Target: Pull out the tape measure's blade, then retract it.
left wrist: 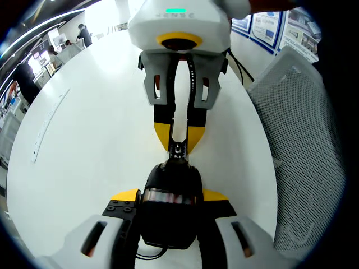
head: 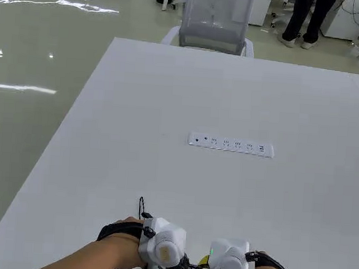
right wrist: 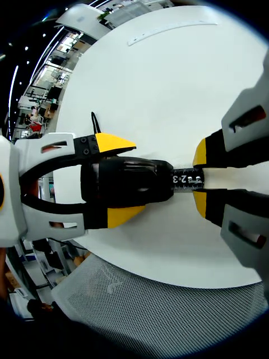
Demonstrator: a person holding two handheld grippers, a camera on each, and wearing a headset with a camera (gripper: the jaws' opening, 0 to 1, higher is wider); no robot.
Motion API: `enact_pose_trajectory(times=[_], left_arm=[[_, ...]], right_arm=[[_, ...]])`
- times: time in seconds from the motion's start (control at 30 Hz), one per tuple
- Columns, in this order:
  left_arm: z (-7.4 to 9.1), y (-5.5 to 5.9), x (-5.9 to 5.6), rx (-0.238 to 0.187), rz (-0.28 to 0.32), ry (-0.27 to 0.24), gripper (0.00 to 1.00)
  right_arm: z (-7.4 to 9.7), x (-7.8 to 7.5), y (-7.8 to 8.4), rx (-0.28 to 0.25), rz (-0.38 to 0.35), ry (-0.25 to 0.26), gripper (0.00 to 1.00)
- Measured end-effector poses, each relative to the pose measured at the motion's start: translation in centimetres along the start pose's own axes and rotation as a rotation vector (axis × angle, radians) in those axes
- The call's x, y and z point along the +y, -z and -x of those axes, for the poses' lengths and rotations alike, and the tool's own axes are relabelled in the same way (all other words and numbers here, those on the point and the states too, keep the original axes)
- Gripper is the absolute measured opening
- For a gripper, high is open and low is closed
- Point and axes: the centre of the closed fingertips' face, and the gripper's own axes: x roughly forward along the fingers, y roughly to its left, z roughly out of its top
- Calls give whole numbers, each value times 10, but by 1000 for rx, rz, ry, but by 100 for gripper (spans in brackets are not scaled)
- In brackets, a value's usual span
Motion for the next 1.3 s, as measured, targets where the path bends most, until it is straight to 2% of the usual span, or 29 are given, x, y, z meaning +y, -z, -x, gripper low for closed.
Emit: enact_pose_trajectory(times=[1.3], left_arm=[[0,-1,0,-2,9,-6,35]], right_arm=[[14,-2,20,17,-5,-2,11]])
